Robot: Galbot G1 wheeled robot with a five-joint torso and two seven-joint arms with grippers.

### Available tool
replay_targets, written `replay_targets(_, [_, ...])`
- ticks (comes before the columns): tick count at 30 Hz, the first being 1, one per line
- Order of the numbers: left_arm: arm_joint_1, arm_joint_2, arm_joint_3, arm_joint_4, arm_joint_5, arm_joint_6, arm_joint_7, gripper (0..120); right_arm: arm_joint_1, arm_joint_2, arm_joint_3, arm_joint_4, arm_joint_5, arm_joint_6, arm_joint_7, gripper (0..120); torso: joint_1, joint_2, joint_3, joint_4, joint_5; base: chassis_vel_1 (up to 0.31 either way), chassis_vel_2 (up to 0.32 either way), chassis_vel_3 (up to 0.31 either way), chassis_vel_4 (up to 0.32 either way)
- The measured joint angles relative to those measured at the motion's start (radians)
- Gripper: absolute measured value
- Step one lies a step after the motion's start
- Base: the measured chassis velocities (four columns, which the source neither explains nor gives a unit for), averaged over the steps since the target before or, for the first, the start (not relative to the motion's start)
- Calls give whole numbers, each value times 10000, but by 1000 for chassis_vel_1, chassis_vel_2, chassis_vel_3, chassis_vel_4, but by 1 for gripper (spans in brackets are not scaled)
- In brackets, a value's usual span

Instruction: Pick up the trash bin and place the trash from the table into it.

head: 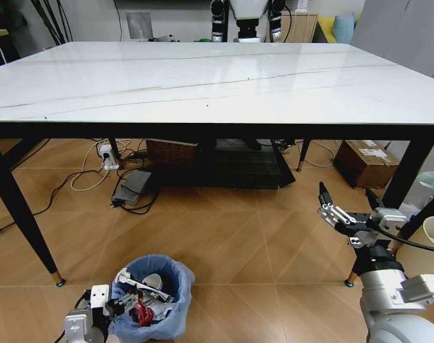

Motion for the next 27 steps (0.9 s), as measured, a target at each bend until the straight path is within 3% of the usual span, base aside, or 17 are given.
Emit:
replay_targets(5, [172, -37, -28, -761, 1268, -755, 161, 100, 10, 53, -77, 0, 75, -132, 151, 100, 0, 0, 0, 0, 1, 0, 0, 0, 0])
replay_targets(13, [107, 17, 300, -1666, 2006, -931, 10, 100, -2, 91, -226, 0, 73, -162, 170, 100, 0, 0, 0, 0, 0, 0, 0, 0, 0])
replay_targets(20, [217, 35, 319, -1964, 2341, -1143, 134, 100, -99, 89, -406, 0, 27, -299, 251, 100, 0, 0, 0, 0, 0, 0, 0, 0, 0])
replay_targets(27, [398, -56, 301, -2328, 3263, -1520, 472, 100, -342, 236, -1128, -14, -592, -1204, 811, 100, 0, 0, 0, 1, 0, 0, 0, 0, 0])
